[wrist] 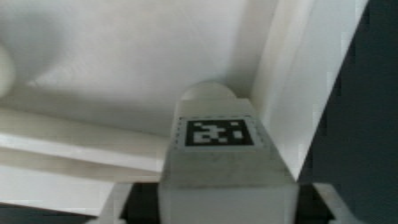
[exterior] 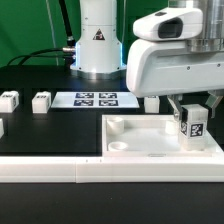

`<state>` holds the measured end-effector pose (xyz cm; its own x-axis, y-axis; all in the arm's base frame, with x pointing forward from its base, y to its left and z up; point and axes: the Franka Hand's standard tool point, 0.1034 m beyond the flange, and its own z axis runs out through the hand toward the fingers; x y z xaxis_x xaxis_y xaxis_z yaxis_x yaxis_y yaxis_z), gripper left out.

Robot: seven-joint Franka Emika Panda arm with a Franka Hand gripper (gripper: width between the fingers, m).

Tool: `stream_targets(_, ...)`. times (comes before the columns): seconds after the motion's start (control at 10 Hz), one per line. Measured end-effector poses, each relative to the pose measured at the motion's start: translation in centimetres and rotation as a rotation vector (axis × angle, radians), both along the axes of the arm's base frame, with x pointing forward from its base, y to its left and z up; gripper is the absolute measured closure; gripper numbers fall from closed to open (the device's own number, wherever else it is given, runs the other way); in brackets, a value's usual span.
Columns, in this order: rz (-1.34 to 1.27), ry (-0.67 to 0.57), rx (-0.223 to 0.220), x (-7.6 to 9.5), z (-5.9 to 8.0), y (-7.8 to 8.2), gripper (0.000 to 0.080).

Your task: Assemble square table

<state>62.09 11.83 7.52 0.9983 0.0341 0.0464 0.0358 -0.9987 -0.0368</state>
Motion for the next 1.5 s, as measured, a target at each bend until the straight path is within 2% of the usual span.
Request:
stream_targets(1.1,-1.048,0.020,0.049,0.12,-0.01,-0.14,0.0509)
stream_targets(1.4,-1.059,0.023,0.053,0.13,-0.03,-0.13,0.0509)
stream_targets(1.5,-1.024,0.021,0.051,0.13,-0.03,-0.13,0.0328)
